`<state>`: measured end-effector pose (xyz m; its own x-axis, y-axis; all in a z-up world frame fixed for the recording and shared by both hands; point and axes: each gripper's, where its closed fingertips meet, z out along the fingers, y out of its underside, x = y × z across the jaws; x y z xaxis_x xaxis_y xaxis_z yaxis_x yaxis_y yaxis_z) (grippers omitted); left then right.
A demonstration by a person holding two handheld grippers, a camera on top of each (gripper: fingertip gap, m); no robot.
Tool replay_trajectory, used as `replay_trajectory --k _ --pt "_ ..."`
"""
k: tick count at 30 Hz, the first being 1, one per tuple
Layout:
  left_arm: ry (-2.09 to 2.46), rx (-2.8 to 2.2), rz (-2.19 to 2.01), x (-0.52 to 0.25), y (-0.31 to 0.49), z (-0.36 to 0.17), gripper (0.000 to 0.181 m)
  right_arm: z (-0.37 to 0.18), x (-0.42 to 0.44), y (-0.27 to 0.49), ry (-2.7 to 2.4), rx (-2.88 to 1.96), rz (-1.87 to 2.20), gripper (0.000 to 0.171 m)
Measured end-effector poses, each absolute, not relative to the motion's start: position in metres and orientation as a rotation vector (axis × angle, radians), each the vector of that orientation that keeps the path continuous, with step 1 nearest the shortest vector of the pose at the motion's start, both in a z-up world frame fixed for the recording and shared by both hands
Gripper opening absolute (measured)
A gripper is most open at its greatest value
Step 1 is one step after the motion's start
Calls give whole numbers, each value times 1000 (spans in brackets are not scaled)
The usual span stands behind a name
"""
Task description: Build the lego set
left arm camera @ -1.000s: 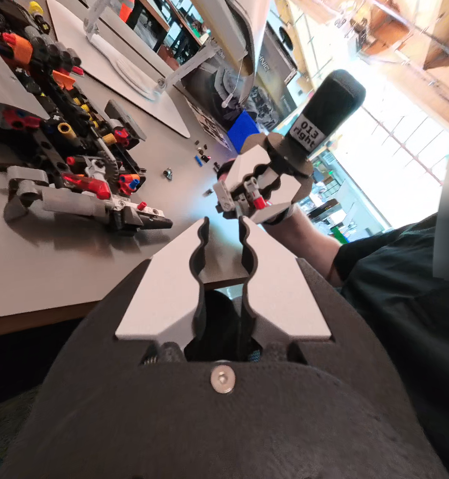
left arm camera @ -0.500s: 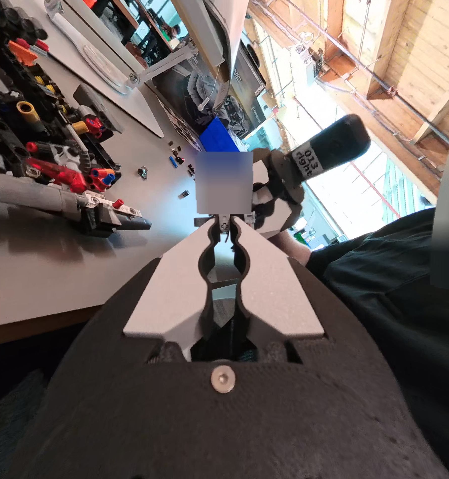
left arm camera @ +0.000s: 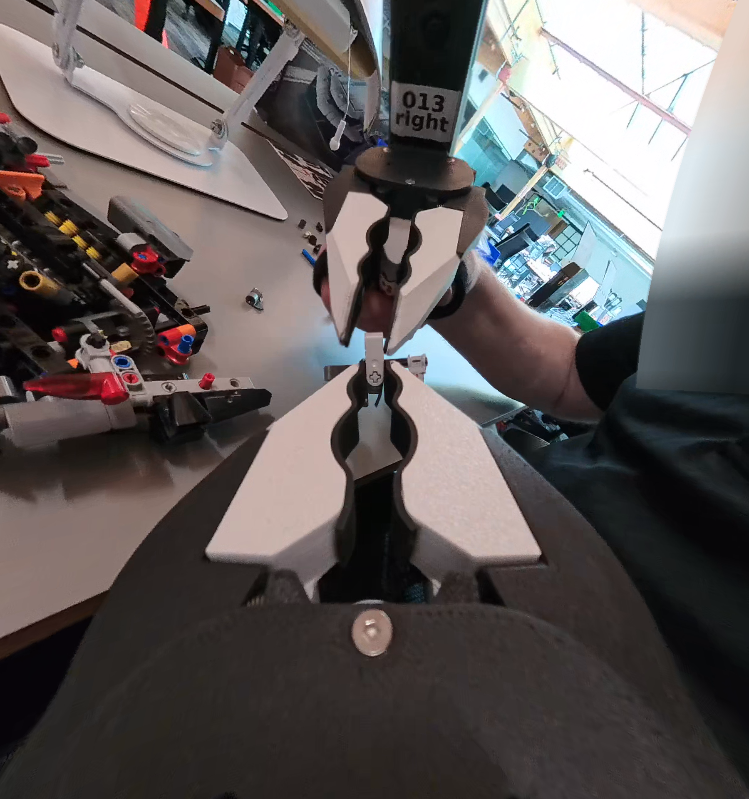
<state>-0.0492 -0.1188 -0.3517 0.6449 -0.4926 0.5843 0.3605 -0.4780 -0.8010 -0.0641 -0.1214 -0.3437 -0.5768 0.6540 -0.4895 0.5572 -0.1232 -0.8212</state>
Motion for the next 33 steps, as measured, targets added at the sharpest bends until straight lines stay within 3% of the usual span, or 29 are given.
replay_trajectory --k 2,16,33 --pt "109 -1817 -999 -50 -118 -353 5 -344 -64 -123 -2028 -1417 1866 6" --pt "-50 -1889 -772 -80 -110 -381 15 -365 -83 -94 -1925 -1620 1848 4" --pt "-267 -1959 -894 -89 -113 -411 26 -394 -99 -84 -1920 -1971 1839 5"
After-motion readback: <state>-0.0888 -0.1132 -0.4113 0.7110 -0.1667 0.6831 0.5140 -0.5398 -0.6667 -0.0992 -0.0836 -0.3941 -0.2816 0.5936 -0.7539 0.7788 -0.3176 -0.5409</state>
